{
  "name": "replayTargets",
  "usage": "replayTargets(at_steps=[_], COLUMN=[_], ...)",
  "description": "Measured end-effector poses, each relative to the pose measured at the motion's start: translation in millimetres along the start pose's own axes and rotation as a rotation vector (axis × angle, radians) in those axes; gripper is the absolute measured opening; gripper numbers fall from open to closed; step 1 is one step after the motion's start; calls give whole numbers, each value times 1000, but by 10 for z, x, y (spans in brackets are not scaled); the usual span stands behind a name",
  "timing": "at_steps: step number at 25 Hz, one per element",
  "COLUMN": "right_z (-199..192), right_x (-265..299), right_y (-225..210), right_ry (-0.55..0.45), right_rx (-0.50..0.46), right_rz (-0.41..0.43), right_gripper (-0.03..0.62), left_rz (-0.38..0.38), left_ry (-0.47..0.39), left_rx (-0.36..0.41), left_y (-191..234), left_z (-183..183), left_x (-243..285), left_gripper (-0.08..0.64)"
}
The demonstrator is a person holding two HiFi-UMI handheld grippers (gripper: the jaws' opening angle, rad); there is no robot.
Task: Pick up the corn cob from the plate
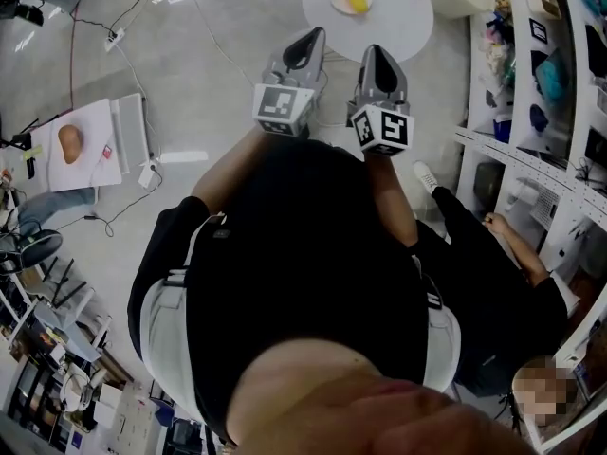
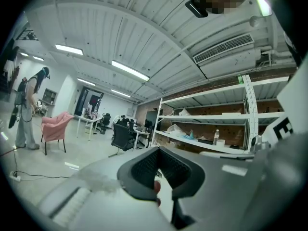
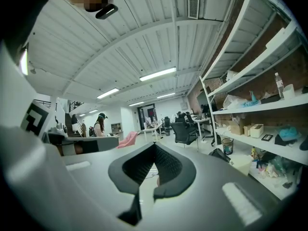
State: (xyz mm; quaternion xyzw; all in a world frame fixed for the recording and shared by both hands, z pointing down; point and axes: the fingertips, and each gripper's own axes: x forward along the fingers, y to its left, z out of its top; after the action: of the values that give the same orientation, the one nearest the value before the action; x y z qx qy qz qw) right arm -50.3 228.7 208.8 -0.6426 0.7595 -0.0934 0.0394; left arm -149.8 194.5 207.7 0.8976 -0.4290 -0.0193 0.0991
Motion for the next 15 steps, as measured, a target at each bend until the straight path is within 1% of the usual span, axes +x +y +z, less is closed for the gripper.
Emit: replayTargets(at_steps=[7, 15], right_z=[-37, -133], right_x=[231, 495], right_y=[-56, -188], right_ry=[13, 36], right_rx=[4, 21], right_rz=[-43, -54], right_gripper=[8, 8], left_rz=[-32, -28], left_ry=[23, 40], left_rx=[-28, -35], left_y=[172, 313], left_z=[-45, -72], left_x=[218, 473], left_gripper=[5, 5])
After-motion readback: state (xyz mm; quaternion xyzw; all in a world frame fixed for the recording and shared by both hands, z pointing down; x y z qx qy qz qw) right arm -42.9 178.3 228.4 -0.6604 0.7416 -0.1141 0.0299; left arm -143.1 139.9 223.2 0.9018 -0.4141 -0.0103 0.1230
